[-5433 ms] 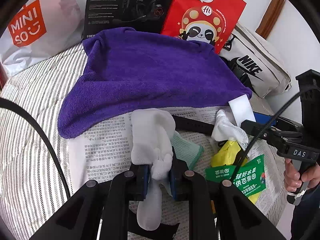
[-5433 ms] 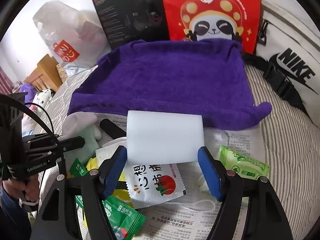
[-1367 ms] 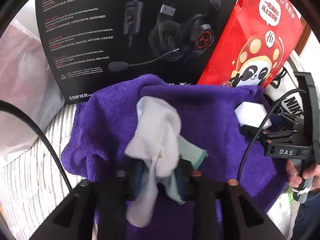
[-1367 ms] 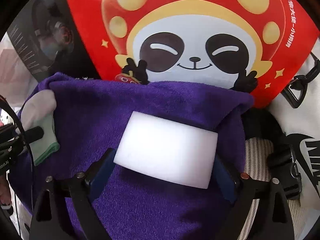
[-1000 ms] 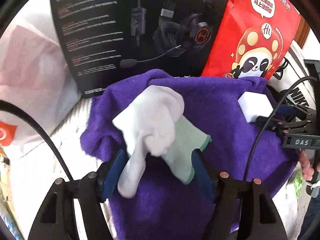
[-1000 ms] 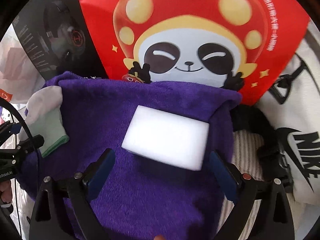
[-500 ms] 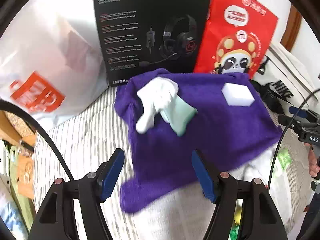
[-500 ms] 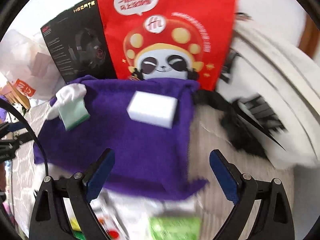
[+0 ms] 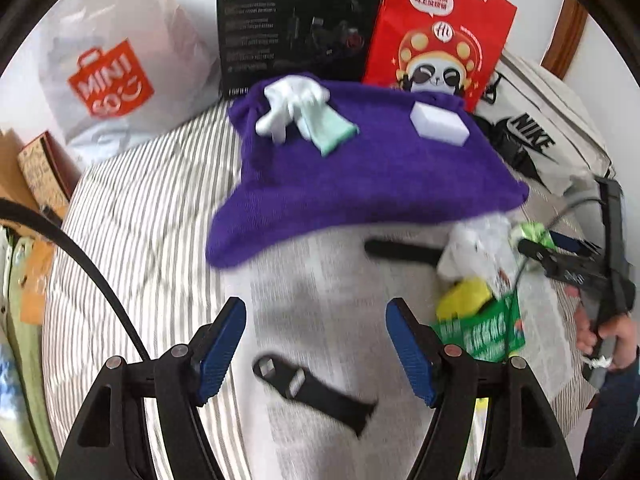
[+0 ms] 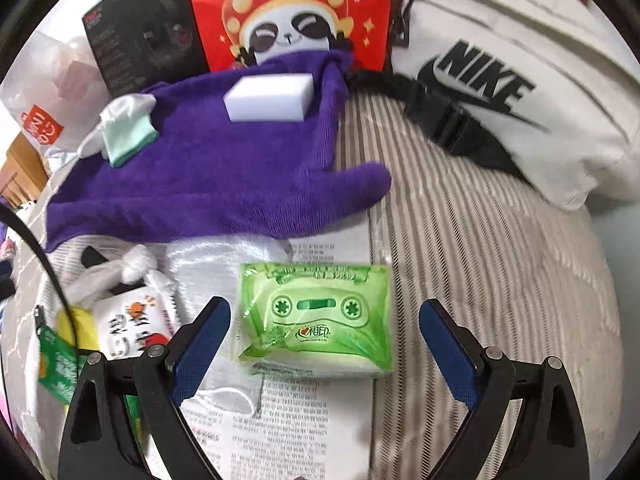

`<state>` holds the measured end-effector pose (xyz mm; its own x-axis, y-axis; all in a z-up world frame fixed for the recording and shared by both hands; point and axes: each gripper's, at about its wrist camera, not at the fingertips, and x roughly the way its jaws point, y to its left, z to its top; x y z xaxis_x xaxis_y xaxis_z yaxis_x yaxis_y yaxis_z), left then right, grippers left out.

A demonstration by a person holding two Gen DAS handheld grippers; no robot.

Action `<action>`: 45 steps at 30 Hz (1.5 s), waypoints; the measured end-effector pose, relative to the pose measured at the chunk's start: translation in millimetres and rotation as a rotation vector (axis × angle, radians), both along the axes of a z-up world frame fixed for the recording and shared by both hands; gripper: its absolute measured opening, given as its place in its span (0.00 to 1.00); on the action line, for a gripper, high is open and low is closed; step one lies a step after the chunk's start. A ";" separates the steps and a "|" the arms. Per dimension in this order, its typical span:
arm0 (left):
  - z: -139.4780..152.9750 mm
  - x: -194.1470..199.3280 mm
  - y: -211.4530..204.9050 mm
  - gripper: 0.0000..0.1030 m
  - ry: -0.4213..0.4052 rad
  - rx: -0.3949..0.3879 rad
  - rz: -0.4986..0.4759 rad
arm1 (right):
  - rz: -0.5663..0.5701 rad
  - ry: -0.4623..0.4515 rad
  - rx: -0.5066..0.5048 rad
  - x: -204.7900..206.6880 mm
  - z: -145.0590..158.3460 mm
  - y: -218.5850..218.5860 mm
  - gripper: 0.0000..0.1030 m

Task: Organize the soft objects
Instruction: 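Open the left gripper to drop the glove while the right gripper grasps the green tissue pack, then close the left gripper on the black watch strap while the right holds the tissue pack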

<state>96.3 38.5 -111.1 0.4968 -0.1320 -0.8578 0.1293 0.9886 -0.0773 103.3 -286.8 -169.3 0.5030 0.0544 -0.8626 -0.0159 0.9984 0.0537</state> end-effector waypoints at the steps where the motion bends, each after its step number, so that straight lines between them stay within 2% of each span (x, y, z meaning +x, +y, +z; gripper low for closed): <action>1: -2.6 -7.0 -0.7 0.69 0.006 0.001 0.004 | -0.005 -0.004 0.003 1.3 -4.3 0.5 0.92; 4: -8.6 -23.6 -0.4 0.69 0.016 0.008 0.026 | -0.009 -0.038 0.006 -0.3 -10.0 0.8 0.84; 5: -11.2 -27.5 0.0 0.69 0.020 0.010 0.034 | -0.002 -0.057 0.011 -2.5 -9.3 0.7 0.71; 11: -34.6 -44.3 0.9 0.69 0.059 0.073 0.102 | 0.014 -0.056 0.059 -11.4 -1.4 -6.6 0.70; 15: -46.7 -50.5 0.6 0.69 0.079 0.037 0.143 | 0.013 -0.055 0.054 -21.3 8.5 -13.5 0.70; 17: -53.7 -49.5 -1.9 0.75 0.093 0.034 0.159 | 0.008 -0.051 0.061 -27.5 13.5 -17.2 0.70; 18: -57.8 -48.4 -3.4 0.82 0.098 0.045 0.170 | 0.009 -0.054 0.073 -30.9 16.1 -18.7 0.70; 21: -63.8 -47.4 -8.5 0.82 0.064 0.123 0.209 | 0.034 -0.074 0.099 -43.3 26.1 -19.8 0.71; 23: -64.1 -50.5 -8.1 0.74 0.037 0.129 0.203 | 0.055 -0.094 0.114 -52.6 34.2 -18.5 0.71; 24: -64.4 -52.9 -6.9 0.63 0.028 0.131 0.199 | 0.068 -0.103 0.126 -56.8 37.4 -17.9 0.71; 25: -64.5 -56.1 -4.9 0.48 0.019 0.119 0.187 | 0.085 -0.117 0.142 -62.3 41.7 -16.3 0.71; 27: -63.2 -61.9 -0.7 0.34 0.003 0.092 0.169 | 0.105 -0.128 0.155 -68.7 46.2 -13.0 0.71; 31: -59.7 -61.4 0.0 0.27 -0.029 0.086 0.129 | 0.152 -0.141 0.174 -77.8 52.1 -1.0 0.71; 34: -57.7 -55.5 -3.6 0.26 -0.050 0.111 0.091 | 0.169 -0.136 0.174 -81.9 52.1 5.3 0.71; 37: -54.0 -55.2 -0.1 0.26 -0.049 0.110 0.099 | 0.181 -0.124 0.168 -87.0 49.4 10.3 0.71; 41: -50.5 -59.2 10.0 0.26 -0.027 0.153 0.133 | 0.189 -0.108 0.163 -92.5 44.1 14.4 0.71; 42: -47.2 -62.6 14.0 0.28 -0.026 0.144 0.146 | 0.190 -0.103 0.161 -94.1 42.7 15.6 0.71; 45: -37.6 -69.6 19.1 0.44 -0.040 0.080 0.164 | 0.192 -0.092 0.160 -97.0 39.7 18.4 0.71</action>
